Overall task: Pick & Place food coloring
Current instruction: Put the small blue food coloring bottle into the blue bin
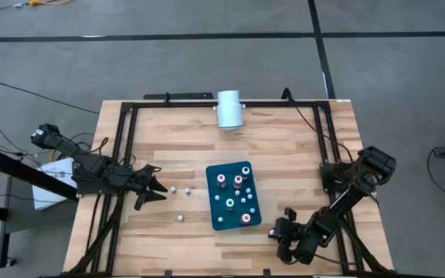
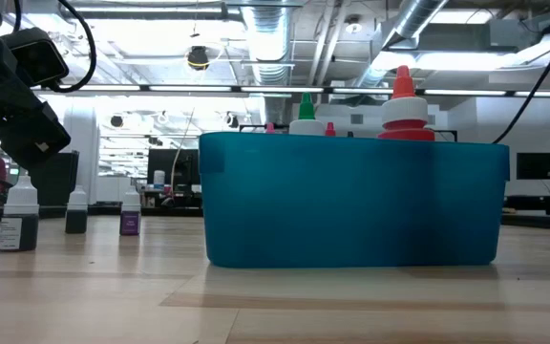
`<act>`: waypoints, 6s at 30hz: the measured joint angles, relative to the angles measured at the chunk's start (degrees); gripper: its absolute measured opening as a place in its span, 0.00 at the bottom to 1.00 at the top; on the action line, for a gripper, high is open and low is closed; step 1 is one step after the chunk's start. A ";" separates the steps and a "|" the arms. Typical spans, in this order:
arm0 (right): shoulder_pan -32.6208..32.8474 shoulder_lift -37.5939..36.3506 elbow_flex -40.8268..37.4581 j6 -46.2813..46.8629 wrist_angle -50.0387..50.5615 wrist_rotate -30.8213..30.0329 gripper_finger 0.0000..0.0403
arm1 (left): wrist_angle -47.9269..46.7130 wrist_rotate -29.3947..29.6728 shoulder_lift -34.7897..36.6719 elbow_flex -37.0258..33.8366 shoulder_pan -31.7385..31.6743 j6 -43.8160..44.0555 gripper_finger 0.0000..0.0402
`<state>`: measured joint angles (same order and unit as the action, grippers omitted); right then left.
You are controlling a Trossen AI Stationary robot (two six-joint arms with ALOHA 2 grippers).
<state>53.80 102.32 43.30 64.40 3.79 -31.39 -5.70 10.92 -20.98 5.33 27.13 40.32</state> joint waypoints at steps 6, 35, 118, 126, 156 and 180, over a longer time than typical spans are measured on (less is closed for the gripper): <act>-0.92 -1.65 -0.10 0.29 0.53 2.19 0.17 | -0.01 0.00 0.00 0.01 -0.01 0.00 0.41; -11.80 -30.12 0.01 -15.40 14.62 2.45 0.16 | 0.00 0.00 -0.02 0.00 -0.01 0.00 0.41; -45.94 -17.64 11.64 -62.37 20.35 38.67 0.16 | 0.01 0.02 0.00 0.01 0.01 0.90 0.41; -45.57 -17.66 10.29 -60.16 16.23 35.67 0.16 | -0.04 0.02 -0.02 0.00 0.01 0.90 0.41; -46.05 -9.46 8.73 -53.83 14.73 32.32 0.16 | -0.05 0.00 -0.01 0.01 0.01 0.88 0.41; -47.65 -9.42 10.02 -53.00 17.74 31.32 0.16 | -0.12 0.00 -0.01 0.01 -0.01 0.66 0.41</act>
<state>6.15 92.90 53.32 11.40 21.53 -0.08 -5.82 10.92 -20.99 5.34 27.12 40.97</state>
